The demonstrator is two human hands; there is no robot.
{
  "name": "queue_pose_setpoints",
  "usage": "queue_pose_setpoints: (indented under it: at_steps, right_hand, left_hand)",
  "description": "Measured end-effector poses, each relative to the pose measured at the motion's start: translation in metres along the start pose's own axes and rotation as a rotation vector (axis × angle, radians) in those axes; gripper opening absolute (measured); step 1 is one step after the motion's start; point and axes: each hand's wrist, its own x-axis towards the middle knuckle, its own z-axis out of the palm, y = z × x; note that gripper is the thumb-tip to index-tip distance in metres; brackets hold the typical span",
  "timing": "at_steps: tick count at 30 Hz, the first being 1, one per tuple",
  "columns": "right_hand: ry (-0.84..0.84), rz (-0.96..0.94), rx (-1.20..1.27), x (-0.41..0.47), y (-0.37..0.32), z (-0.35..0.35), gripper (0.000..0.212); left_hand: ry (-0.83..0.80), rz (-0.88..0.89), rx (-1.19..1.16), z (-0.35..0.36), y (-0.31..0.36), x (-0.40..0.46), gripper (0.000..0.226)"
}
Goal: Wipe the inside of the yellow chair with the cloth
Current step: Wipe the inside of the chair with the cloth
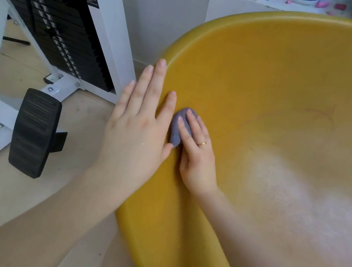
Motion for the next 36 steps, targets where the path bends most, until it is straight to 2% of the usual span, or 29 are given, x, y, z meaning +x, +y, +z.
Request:
queue_pose_setpoints:
  at_steps: [5,8,10,13,15,18,20,25,27,29,34,36]
  right_hand:
    - [0.238,0.266,-0.116,0.075,0.051,-0.019,0.059]
    - [0.257,0.378,-0.139,0.088,0.054,-0.024,0.066]
    - [0.188,0.316,-0.123,0.064,0.043,-0.019,0.062]
    - [0.036,0.2,-0.109,0.0,0.026,-0.01,0.059]
    - [-0.012,0.187,-0.128,-0.023,0.026,-0.01,0.059]
    - [-0.03,0.138,-0.178,-0.011,0.04,-0.013,0.054]
    - [0.023,0.126,-0.232,0.016,0.056,-0.016,0.054]
    - [0.324,0.13,-0.426,0.091,0.097,-0.042,0.056]
    - [0.372,0.126,-0.477,0.099,0.1,-0.044,0.058]
    - [0.344,0.11,-0.455,0.089,0.097,-0.038,0.058]
    - [0.022,-0.012,-0.39,0.008,0.101,-0.032,0.058]
    - [-0.026,-0.052,-0.409,-0.008,0.107,-0.034,0.057]
  left_hand:
    - [-0.043,0.001,0.082,-0.004,0.009,0.016,0.085]
    - [-0.05,0.019,0.13,-0.006,0.019,0.028,0.081]
    - [-0.078,0.083,0.153,-0.008,0.029,0.041,0.076]
    - [-0.318,0.233,0.27,-0.005,0.041,0.071,0.075]
    - [-0.379,0.263,0.365,0.002,0.045,0.087,0.077]
    - [-0.439,0.274,0.416,0.014,0.049,0.096,0.082]
    - [-0.473,0.261,0.407,0.021,0.052,0.098,0.084]
    - [-0.511,0.249,0.35,0.024,0.055,0.1,0.089]
    - [-0.522,0.241,0.346,0.025,0.054,0.101,0.089]
    - [-0.526,0.233,0.328,0.023,0.055,0.102,0.085]
    - [-0.513,0.232,0.306,0.02,0.056,0.104,0.081]
    - [-0.505,0.235,0.311,0.021,0.056,0.104,0.079]
